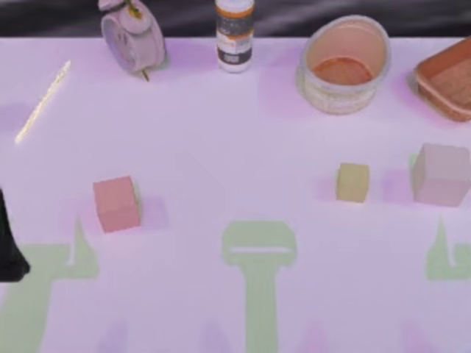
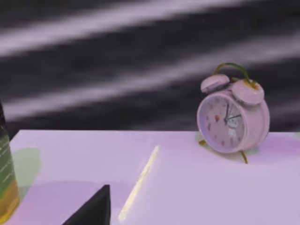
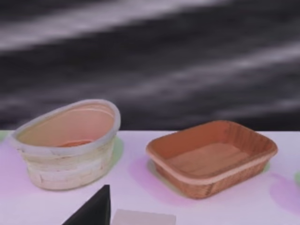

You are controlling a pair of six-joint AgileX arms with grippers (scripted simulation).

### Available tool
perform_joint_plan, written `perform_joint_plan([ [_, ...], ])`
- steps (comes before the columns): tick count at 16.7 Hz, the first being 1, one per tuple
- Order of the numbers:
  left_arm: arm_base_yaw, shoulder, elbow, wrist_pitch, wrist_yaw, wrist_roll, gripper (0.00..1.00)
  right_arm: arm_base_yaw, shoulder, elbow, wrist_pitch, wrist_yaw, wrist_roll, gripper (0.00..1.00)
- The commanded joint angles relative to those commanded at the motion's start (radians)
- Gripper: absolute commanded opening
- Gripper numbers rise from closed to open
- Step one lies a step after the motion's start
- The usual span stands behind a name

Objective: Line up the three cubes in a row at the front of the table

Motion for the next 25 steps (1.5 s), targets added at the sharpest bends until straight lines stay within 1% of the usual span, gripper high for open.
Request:
perform_joint_plan([
  [3, 0.0, 0.0, 0.0, 0.0, 0.0, 0.0, 1.0, 0.003, 0.01, 0.01, -0.006, 0.0, 0.003, 1.0],
  [5, 0.0, 0.0, 0.0, 0.0, 0.0, 0.0, 1.0, 0.015, 0.061, 0.059, -0.039, -0.001, 0.02, 1.0],
  [9, 0.0, 0.0, 0.0, 0.0, 0.0, 0.0, 1.0, 0.058, 0.286, 0.278, -0.174, -0.001, 0.084, 1.0],
  [12, 0.0, 0.0, 0.0, 0.0, 0.0, 0.0, 1.0, 0.102, 0.562, 0.52, -0.322, 0.001, 0.149, 1.0],
  [20, 0.0, 0.0, 0.0, 0.0, 0.0, 0.0, 1.0, 0.242, 1.521, 1.237, -0.793, 0.006, 0.347, 1.0],
  [25, 0.0, 0.0, 0.0, 0.0, 0.0, 0.0, 1.0, 0.316, 1.967, 1.614, -1.031, 0.006, 0.454, 1.0],
])
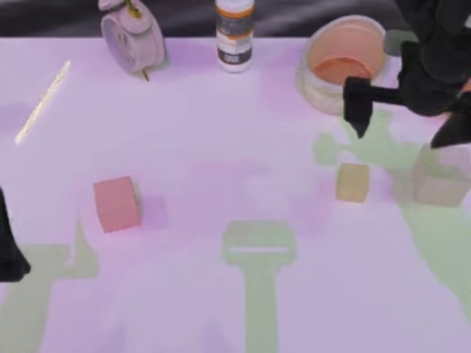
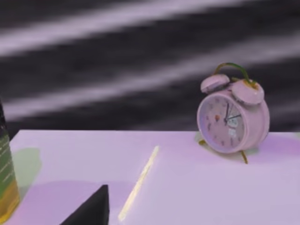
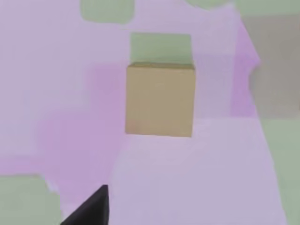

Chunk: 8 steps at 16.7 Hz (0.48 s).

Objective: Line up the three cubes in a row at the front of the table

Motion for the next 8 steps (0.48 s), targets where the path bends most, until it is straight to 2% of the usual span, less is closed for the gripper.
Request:
perform_joint_plan([
  [4, 0.0, 0.0, 0.0, 0.0, 0.0, 0.0, 1.0, 0.04, 0.242, 0.219, -0.119, -0.001, 0.058, 1.0],
  [8, 0.0, 0.0, 0.0, 0.0, 0.0, 0.0, 1.0, 0.057, 0.328, 0.306, -0.164, -0.002, 0.081, 1.0],
])
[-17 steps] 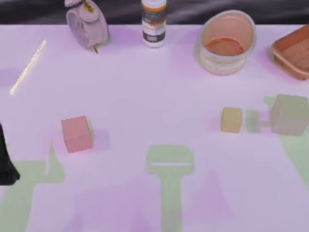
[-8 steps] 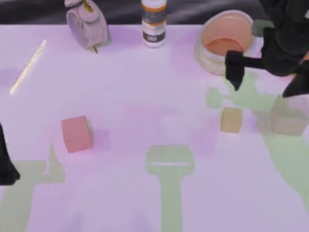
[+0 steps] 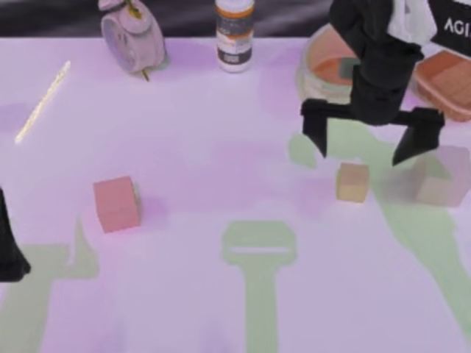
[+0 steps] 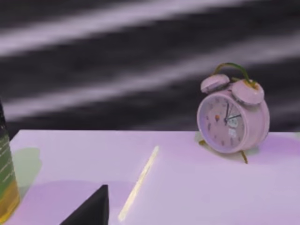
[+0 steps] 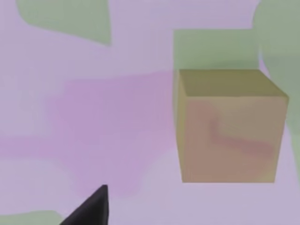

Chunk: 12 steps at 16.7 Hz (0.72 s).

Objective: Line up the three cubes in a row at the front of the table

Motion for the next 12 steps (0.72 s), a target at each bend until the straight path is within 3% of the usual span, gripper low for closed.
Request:
perform_joint_plan([
  [6, 0.0, 0.0, 0.0, 0.0, 0.0, 0.0, 1.0, -0.004, 0.005, -0.016, 0.019, 0.0, -0.002, 1.0],
  [12, 0.0, 0.0, 0.0, 0.0, 0.0, 0.0, 1.0, 0.0, 0.086, -0.15, 0.244, 0.001, 0.001, 1.0],
])
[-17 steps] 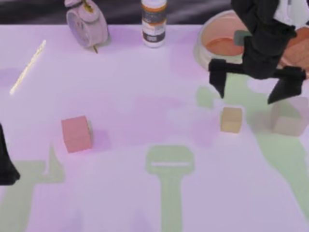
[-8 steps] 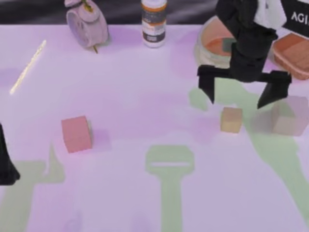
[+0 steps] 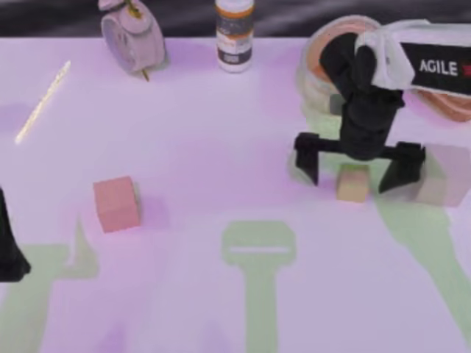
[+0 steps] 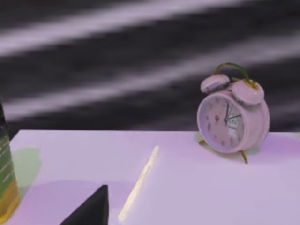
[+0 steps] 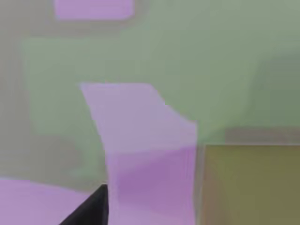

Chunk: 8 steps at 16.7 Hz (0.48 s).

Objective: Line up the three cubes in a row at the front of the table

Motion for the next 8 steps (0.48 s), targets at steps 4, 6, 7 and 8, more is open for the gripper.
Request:
perform_joint_plan([
  [4, 0.0, 0.0, 0.0, 0.0, 0.0, 0.0, 1.0, 0.001, 0.022, -0.031, 0.045, 0.0, 0.002, 1.0],
  [6, 0.0, 0.0, 0.0, 0.0, 0.0, 0.0, 1.0, 0.001, 0.022, -0.031, 0.045, 0.0, 0.002, 1.0],
  [7, 0.0, 0.0, 0.0, 0.0, 0.0, 0.0, 1.0, 0.001, 0.022, -0.031, 0.045, 0.0, 0.002, 0.92],
  [8, 0.0, 0.0, 0.0, 0.0, 0.0, 0.0, 1.0, 0.001, 0.022, -0.031, 0.045, 0.0, 0.002, 0.85],
])
